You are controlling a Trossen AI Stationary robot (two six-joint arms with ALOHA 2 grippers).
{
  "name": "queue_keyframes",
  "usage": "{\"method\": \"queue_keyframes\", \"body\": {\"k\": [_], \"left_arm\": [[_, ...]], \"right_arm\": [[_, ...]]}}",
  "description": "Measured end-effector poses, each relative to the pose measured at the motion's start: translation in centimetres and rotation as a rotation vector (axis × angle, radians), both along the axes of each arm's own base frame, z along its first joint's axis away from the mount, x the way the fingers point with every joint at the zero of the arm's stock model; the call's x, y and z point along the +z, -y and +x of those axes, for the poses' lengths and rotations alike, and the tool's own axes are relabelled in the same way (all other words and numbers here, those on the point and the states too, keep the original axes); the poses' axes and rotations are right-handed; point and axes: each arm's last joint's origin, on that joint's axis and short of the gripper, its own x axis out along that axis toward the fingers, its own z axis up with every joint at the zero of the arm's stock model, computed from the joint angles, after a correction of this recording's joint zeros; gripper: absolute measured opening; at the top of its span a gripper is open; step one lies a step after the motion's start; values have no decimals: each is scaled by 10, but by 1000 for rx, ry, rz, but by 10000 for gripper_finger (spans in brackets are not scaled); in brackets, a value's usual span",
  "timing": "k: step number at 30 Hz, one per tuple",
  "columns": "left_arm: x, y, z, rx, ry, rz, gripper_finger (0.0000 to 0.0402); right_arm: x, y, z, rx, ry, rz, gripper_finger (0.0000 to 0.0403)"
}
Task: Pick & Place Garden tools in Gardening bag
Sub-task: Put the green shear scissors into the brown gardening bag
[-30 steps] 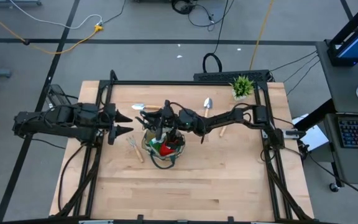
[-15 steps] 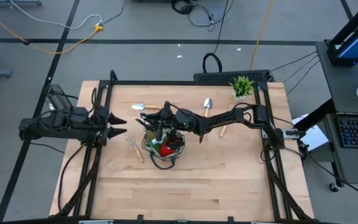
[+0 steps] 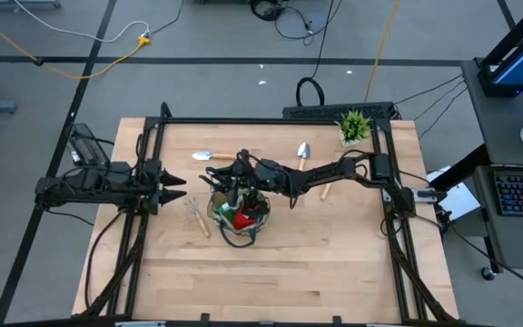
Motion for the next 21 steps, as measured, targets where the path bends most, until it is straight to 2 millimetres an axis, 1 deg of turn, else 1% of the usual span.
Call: {"method": "queue_keyframes", "body": {"k": [3, 10, 16, 18, 21], "left_arm": [[2, 0, 1, -1, 23, 4, 225], [3, 0, 1, -2, 30, 10, 225], [3, 0, 1, 4, 31, 7, 225], [3, 0, 1, 6, 31, 5, 225], [3, 0, 1, 6, 31, 5, 225]], "right_arm": [[2, 0, -1, 0, 0, -1, 58], [4, 0, -1, -1, -3, -36, 96], [-2, 0, -1, -1, -62, -43, 121], [1, 0, -3, 0, -80, -51, 129], [12, 0, -7, 2, -111, -76, 140]]}}
